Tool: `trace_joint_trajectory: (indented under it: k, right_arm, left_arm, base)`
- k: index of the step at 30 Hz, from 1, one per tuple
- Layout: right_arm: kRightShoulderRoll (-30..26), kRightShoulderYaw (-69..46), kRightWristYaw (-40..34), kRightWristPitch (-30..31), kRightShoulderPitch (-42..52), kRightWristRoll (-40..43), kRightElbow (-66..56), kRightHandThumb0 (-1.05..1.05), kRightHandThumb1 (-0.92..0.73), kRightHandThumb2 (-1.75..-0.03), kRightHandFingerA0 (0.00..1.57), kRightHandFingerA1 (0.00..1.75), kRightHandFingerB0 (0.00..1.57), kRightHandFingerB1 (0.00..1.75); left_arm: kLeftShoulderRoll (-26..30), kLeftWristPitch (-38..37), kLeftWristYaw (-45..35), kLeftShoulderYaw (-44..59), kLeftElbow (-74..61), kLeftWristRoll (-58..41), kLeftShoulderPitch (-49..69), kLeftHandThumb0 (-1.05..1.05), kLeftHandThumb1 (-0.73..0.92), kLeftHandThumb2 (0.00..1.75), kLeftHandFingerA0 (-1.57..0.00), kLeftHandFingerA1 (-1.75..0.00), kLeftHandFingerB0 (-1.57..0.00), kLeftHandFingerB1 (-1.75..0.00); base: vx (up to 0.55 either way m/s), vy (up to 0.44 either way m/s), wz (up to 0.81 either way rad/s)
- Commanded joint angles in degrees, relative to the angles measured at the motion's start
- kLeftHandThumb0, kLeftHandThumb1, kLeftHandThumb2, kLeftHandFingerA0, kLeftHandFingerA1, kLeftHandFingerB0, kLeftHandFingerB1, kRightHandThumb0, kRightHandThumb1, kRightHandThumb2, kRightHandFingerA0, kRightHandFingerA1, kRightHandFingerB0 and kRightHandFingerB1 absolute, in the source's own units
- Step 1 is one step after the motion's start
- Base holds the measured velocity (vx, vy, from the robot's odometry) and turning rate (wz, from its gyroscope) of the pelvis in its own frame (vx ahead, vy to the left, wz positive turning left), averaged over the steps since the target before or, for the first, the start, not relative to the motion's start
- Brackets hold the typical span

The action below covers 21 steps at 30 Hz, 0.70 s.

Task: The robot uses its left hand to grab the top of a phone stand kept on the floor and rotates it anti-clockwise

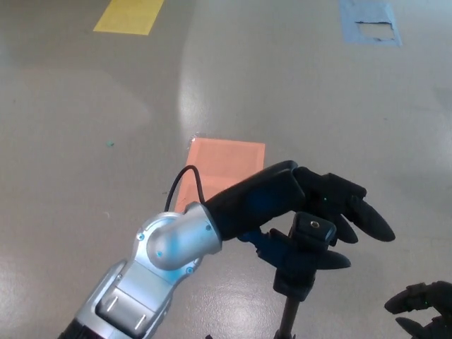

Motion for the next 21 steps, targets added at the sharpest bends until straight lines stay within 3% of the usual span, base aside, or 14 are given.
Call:
trace_joint_trajectory:
  k: [1, 2, 10, 11, 12, 13, 16, 17, 18, 21]
  right_arm:
    - [-1.18, 1.2, -0.3, 0.82, -1.69, -1.32, 0.8, -0.67, -0.69, -0.95, 0.5, 0.54, 0.2, 0.43]
    - [-1.27, 1.18, -0.14, 0.38, -1.7, -1.22, 0.72, -0.65, -0.69, -0.92, 0.48, 0.53, 0.09, 0.38]
    - [-1.24, 0.97, 0.45, 0.07, -2.57, -0.81, 0.84, -0.63, -0.69, -0.93, 0.43, 0.52, 0.06, 0.33]
    - [-1.12, 0.61, 0.38, 0.15, -2.61, -0.44, 0.97, -0.58, -0.82, -0.64, 0.51, 0.39, 0.09, 0.26]
    - [-1.03, 0.36, 0.26, 0.24, -2.61, -0.19, 1.05, -0.58, -0.82, -0.64, 0.51, 0.39, 0.09, 0.26]
    - [-0.95, -0.06, 0.13, 0.39, -2.51, 0.23, 0.92, -0.64, -0.68, -0.91, 0.44, 0.52, 0.07, 0.31]
    - [-0.94, -0.69, 0.23, 0.28, -2.44, 0.9, 0.51, -0.63, -0.68, -0.9, 0.44, 0.52, 0.07, 0.32]
    - [-0.85, -0.83, 0.33, 0.61, -2.59, 1.06, 0.46, -0.57, -0.81, -0.64, 0.51, 0.39, 0.1, 0.26]
    - [-0.84, -0.85, 0.36, 0.77, -2.7, 1.09, 0.4, -0.62, -0.67, -0.91, 0.44, 0.52, 0.06, 0.33]
    - [-0.88, -0.73, 0.3, 0.96, -2.84, 0.96, 0.22, -0.62, -0.67, -0.91, 0.45, 0.52, 0.07, 0.34]
  left_arm:
    - [-0.49, 17.86, -7.36, 2.29, -1.35, -10.75, -1.67, -0.26, 0.66, 0.6, -0.89, -0.46, -0.76, -0.43]
    - [-0.76, 18.72, -7.4, 2.59, -1.24, -11.44, -1.78, -0.27, 0.63, 0.6, -0.91, -0.47, -0.76, -0.43]
    - [-3.44, 26.8, -7.66, 5.46, 0.08, -17.27, -3.07, -0.31, 0.61, 0.59, -0.97, -0.48, -0.79, -0.44]
    - [-3.94, 28.61, -7.98, 6.09, 0.35, -18.47, -3.33, -0.29, 0.6, 0.58, -0.98, -0.48, -0.8, -0.44]
    - [-4.25, 29.68, -8.11, 6.45, 0.52, -19.23, -3.44, -0.29, 0.6, 0.58, -0.98, -0.48, -0.8, -0.44]
    - [-4.78, 32.26, -8.05, 7.09, 0.64, -20.63, -3.78, -0.26, 0.59, 0.58, -0.98, -0.49, -0.81, -0.45]
    - [-5.67, 36.38, -8.08, 8.41, 1.16, -22.84, -4.59, -0.26, 0.58, 0.58, -0.98, -0.49, -0.81, -0.45]
    - [-5.85, 37.38, -8.14, 8.84, 1.45, -23.41, -4.9, -0.25, 0.59, 0.58, -0.98, -0.49, -0.81, -0.45]
    - [-6.06, 39.47, -7.95, 9.38, 1.65, -24.15, -5.41, -0.25, 0.59, 0.58, -0.99, -0.5, -0.82, -0.45]
    - [-6.71, 44.94, -7.07, 10.81, 2.07, -25.93, -6.49, -0.26, 0.57, 0.58, -1.01, -0.5, -0.85, -0.46]
  base:
    - [0.0, 0.0, 0.0]
    - [0.0, 0.0, 0.0]
    - [0.0, 0.0, 0.0]
    - [0.0, 0.0, 0.0]
    - [0.0, 0.0, 0.0]
    - [0.0, 0.0, 0.0]
    - [0.0, 0.0, 0.0]
    - [0.0, 0.0, 0.0]
    - [0.0, 0.0, 0.0]
    - [0.0, 0.0, 0.0]
